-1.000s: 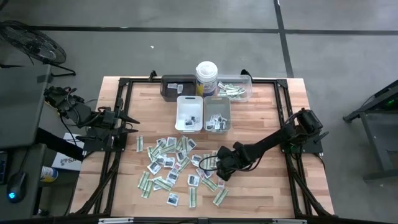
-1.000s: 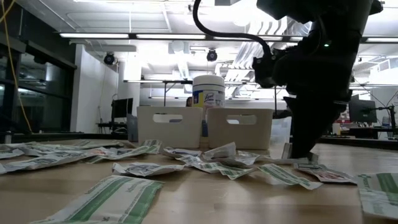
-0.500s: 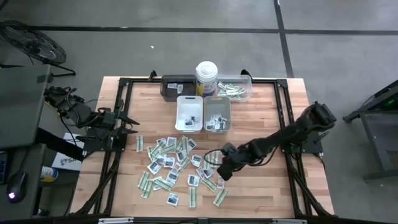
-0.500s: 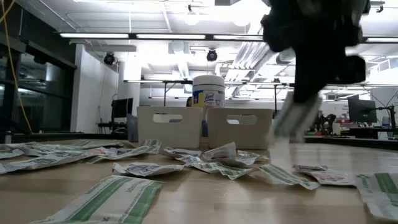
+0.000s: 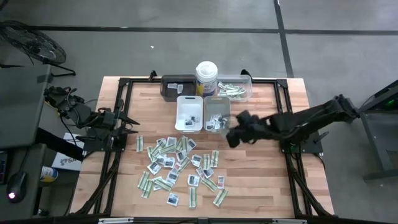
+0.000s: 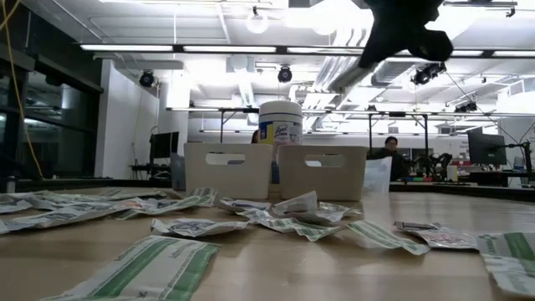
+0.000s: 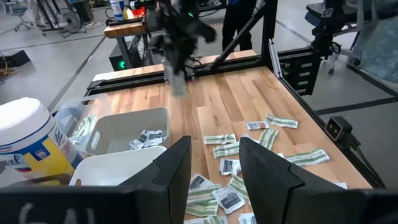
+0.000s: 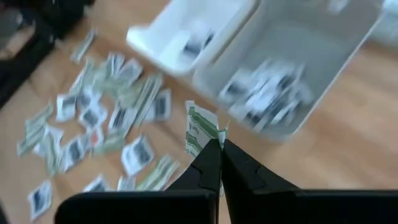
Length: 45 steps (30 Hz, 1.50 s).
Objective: Pick & Place First Aid Supplies
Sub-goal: Put the band aid into the transparent bin
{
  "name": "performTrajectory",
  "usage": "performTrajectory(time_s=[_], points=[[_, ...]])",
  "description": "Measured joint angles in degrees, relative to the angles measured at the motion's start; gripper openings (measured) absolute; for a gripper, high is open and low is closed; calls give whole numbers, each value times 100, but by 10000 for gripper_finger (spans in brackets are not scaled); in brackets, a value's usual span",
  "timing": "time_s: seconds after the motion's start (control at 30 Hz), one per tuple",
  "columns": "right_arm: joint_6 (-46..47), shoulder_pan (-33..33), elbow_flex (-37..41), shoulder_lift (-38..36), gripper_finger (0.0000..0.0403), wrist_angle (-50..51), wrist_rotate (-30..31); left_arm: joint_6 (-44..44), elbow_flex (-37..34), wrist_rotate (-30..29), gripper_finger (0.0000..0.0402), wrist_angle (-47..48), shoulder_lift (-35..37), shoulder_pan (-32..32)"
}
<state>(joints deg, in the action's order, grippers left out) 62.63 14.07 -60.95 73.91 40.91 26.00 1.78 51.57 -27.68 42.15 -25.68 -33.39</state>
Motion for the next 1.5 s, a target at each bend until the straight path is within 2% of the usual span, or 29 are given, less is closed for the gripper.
performTrajectory(time_s=[0.23, 0.47, 0.7, 0.83, 1.03, 1.27, 1.5], points=[[-1142, -997, -2, -471, 0, 67, 61, 61, 0, -146, 133, -2, -87, 0], [-2159, -2103, -2, -487, 0, 64, -255, 223, 1, -367, 133, -14, -237, -2], [-2923, -3165, -4, -487, 0, 14, -402, 320, 0, -899, 133, -87, -294, -2], [-3455, -3799, -7, -485, 0, -178, -739, 300, 1, -1346, 133, -130, -296, -1], [-4003, -4788, -15, -292, 0, -481, -1590, 146, 2, -2038, 133, -133, -296, -2], [-4258, -5638, -15, 394, 0, -1038, -2580, -160, 1, -2287, 133, -133, -331, 0], [-4236, -6121, -15, 1178, 0, -1697, -3373, -136, -3, -2270, 133, -155, -389, 0]])
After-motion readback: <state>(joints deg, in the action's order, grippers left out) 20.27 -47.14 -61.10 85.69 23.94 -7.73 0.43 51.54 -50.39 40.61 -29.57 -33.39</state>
